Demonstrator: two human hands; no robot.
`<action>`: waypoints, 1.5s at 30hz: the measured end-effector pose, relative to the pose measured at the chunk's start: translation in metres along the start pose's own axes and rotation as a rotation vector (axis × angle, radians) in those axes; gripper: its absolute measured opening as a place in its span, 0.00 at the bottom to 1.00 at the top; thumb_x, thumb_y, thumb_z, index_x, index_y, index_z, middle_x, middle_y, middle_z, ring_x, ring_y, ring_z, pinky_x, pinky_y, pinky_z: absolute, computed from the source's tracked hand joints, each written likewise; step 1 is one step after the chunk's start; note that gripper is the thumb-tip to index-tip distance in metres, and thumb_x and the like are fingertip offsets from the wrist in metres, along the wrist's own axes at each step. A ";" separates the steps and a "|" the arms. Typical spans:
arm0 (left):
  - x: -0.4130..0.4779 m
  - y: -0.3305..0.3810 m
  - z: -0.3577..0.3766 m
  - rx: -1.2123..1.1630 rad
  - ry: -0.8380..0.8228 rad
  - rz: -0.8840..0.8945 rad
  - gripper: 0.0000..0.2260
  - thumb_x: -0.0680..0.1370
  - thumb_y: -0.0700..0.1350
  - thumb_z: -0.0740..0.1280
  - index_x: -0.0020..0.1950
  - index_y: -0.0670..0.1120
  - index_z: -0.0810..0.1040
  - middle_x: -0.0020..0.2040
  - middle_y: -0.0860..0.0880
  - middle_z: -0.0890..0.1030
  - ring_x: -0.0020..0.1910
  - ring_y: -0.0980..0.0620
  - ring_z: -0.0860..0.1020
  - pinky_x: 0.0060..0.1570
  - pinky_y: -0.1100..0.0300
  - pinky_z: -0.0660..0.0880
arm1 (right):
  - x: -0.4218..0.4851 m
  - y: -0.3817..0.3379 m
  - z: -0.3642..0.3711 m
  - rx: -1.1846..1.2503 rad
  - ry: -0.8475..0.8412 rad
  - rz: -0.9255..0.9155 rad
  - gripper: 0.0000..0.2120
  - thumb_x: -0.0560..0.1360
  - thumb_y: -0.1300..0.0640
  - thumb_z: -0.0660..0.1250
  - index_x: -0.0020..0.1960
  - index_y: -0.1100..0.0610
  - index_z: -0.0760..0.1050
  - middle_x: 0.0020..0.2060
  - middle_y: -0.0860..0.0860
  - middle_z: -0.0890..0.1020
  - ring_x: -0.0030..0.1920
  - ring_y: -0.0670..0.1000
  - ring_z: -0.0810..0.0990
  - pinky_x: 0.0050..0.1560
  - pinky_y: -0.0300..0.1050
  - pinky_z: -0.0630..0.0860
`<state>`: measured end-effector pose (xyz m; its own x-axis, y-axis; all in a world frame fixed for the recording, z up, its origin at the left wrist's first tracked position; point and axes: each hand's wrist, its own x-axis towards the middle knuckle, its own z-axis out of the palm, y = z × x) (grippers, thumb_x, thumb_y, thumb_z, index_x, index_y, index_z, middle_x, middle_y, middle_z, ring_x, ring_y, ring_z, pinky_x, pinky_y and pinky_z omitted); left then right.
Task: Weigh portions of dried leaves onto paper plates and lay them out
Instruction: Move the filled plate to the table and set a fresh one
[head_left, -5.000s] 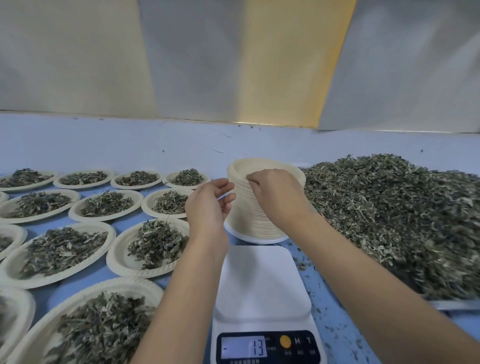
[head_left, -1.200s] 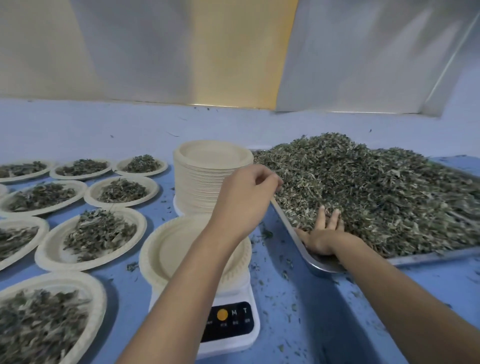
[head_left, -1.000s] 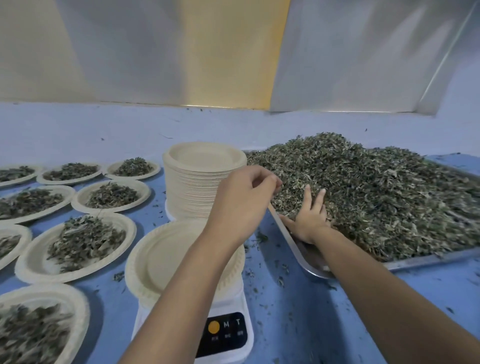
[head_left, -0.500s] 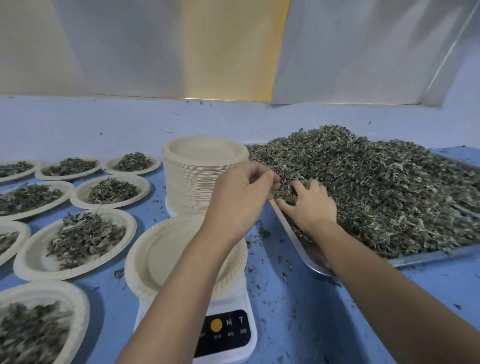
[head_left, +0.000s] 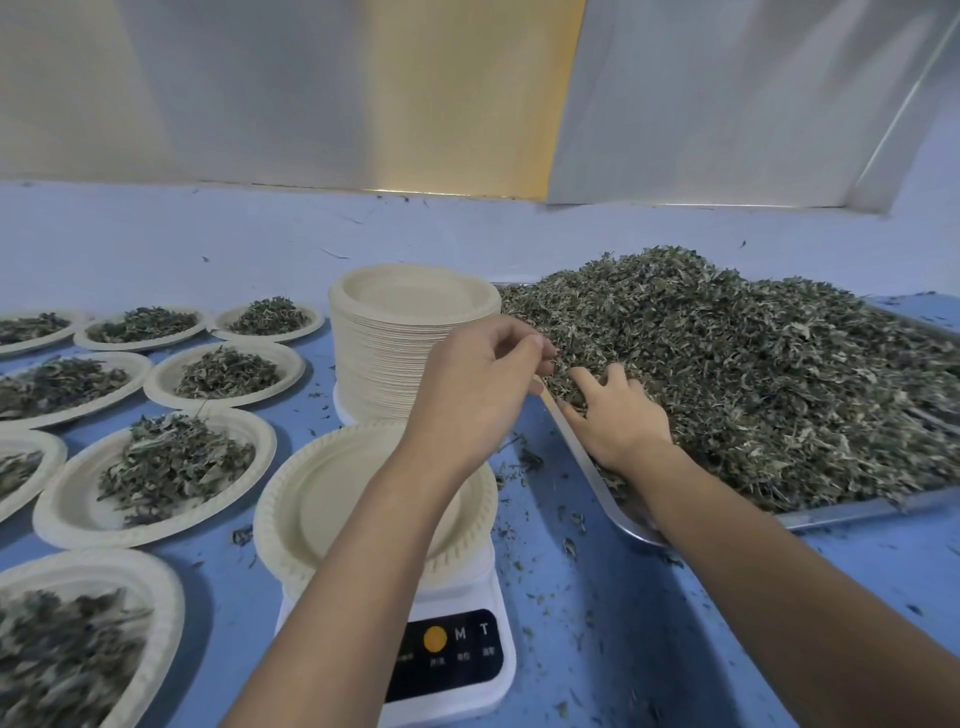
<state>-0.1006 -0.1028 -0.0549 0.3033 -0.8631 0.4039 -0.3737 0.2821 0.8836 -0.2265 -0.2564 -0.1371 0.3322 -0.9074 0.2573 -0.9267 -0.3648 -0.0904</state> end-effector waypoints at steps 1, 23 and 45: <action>0.000 -0.001 0.000 0.000 -0.001 0.002 0.10 0.79 0.42 0.62 0.41 0.49 0.80 0.36 0.56 0.82 0.32 0.61 0.79 0.37 0.67 0.71 | -0.002 0.000 -0.001 -0.026 -0.008 -0.011 0.19 0.80 0.42 0.52 0.68 0.47 0.61 0.62 0.56 0.65 0.62 0.61 0.68 0.46 0.54 0.68; -0.002 -0.006 0.005 0.075 -0.003 -0.043 0.11 0.78 0.42 0.61 0.38 0.51 0.78 0.35 0.56 0.82 0.32 0.61 0.80 0.31 0.73 0.69 | -0.002 0.015 -0.017 0.562 0.030 0.267 0.09 0.81 0.54 0.56 0.50 0.57 0.72 0.36 0.52 0.75 0.33 0.49 0.70 0.30 0.43 0.63; 0.004 -0.013 -0.033 -0.568 0.151 -0.466 0.09 0.79 0.42 0.59 0.43 0.42 0.77 0.41 0.46 0.81 0.38 0.51 0.80 0.35 0.63 0.76 | -0.034 -0.075 -0.116 1.444 0.138 0.013 0.13 0.82 0.54 0.54 0.45 0.50 0.76 0.48 0.53 0.83 0.51 0.55 0.82 0.53 0.53 0.77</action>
<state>-0.0661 -0.0957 -0.0571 0.4517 -0.8908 -0.0499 0.3201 0.1096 0.9410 -0.1887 -0.1737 -0.0275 0.2283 -0.9159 0.3302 0.0799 -0.3204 -0.9439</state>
